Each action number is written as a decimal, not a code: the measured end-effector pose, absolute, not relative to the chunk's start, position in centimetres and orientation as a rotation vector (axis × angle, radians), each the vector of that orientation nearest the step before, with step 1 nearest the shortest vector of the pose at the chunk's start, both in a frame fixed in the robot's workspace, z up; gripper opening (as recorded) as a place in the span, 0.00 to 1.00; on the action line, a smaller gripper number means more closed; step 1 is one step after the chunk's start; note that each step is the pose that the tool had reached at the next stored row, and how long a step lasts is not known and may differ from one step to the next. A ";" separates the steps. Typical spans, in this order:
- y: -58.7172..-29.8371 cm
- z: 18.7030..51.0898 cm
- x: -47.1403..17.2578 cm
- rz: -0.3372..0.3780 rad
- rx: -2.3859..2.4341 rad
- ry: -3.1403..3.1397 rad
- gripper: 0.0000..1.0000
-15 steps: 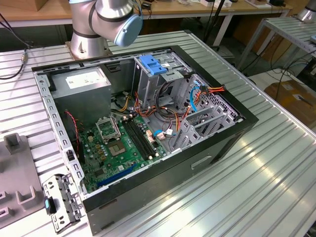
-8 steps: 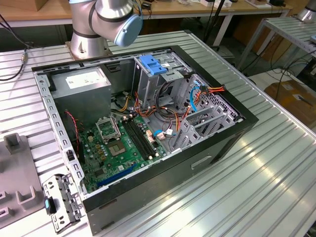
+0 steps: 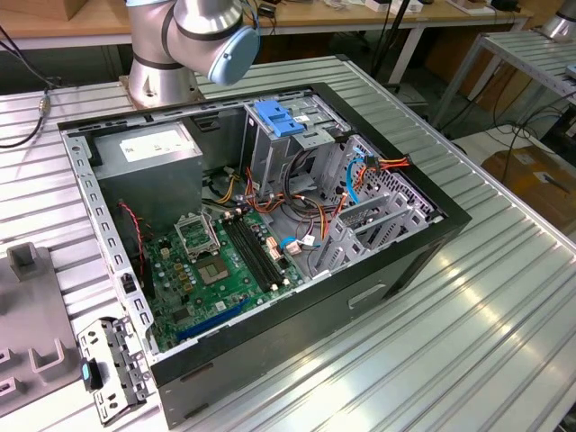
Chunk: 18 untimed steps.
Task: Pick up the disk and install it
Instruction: 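Pick up the disk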
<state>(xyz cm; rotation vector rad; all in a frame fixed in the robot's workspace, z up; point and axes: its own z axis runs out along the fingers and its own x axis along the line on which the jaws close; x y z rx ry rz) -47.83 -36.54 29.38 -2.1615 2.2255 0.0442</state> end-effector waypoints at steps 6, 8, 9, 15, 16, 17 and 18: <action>-36.5 29.3 -47.8 0.041 -2.163 2.227 0.51; -36.5 29.2 -47.8 0.041 -2.163 2.227 0.51; -36.5 29.2 -47.8 0.041 -2.163 2.227 0.51; -36.5 29.1 -47.8 0.041 -2.163 2.227 0.37; -36.5 29.1 -47.8 0.041 -2.163 2.227 0.37; -36.5 29.1 -47.8 0.041 -2.163 2.227 0.37; -36.5 29.1 -47.8 0.041 -2.165 2.226 0.37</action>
